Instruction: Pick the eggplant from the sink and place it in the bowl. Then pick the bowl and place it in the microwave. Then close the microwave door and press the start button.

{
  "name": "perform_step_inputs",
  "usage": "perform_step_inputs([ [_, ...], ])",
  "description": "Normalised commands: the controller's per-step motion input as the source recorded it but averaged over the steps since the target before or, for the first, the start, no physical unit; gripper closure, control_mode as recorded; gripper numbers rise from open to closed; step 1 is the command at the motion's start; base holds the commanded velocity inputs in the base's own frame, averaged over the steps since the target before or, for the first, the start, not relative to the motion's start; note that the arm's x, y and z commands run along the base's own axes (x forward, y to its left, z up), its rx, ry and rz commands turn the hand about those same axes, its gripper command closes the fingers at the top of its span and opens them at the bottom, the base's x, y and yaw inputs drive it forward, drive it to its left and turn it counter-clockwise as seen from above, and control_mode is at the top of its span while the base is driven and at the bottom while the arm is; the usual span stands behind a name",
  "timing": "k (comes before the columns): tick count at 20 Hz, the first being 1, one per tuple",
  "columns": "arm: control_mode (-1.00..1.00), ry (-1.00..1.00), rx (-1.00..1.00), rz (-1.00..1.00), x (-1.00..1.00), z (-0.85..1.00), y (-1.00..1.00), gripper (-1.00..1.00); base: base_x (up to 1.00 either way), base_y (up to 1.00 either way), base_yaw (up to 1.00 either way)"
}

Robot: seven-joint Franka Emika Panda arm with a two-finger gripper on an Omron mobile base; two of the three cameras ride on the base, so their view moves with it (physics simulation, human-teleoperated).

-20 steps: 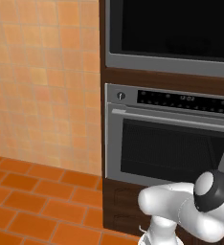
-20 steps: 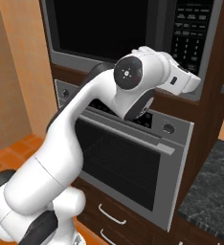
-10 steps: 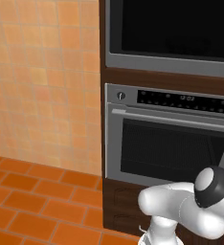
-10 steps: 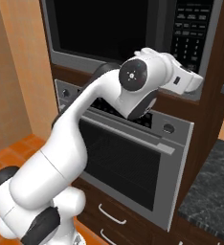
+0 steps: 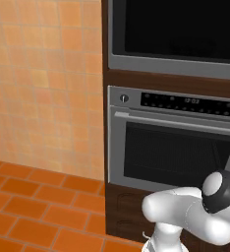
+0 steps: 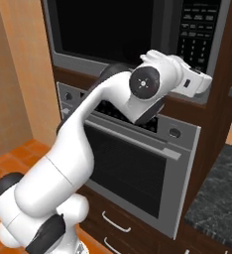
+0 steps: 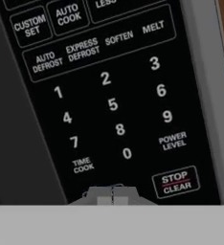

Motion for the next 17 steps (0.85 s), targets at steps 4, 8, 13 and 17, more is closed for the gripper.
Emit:
perform_step_inputs([
  [4,-1.0,-0.09,0.08,0.36,0.36,-0.84,-0.51,1.0,0.0,0.0,0.0],
  [8,-1.0,-0.02,0.19,0.49,0.55,-0.76,-0.51,1.0,0.0,0.0,0.0],
  [13,-1.0,-0.07,0.05,0.16,0.26,-0.43,0.33,1.0,0.0,0.0,0.0],
  [17,-1.0,-0.02,0.0,0.01,0.0,-0.07,0.68,1.0,0.0,0.0,0.0],
])
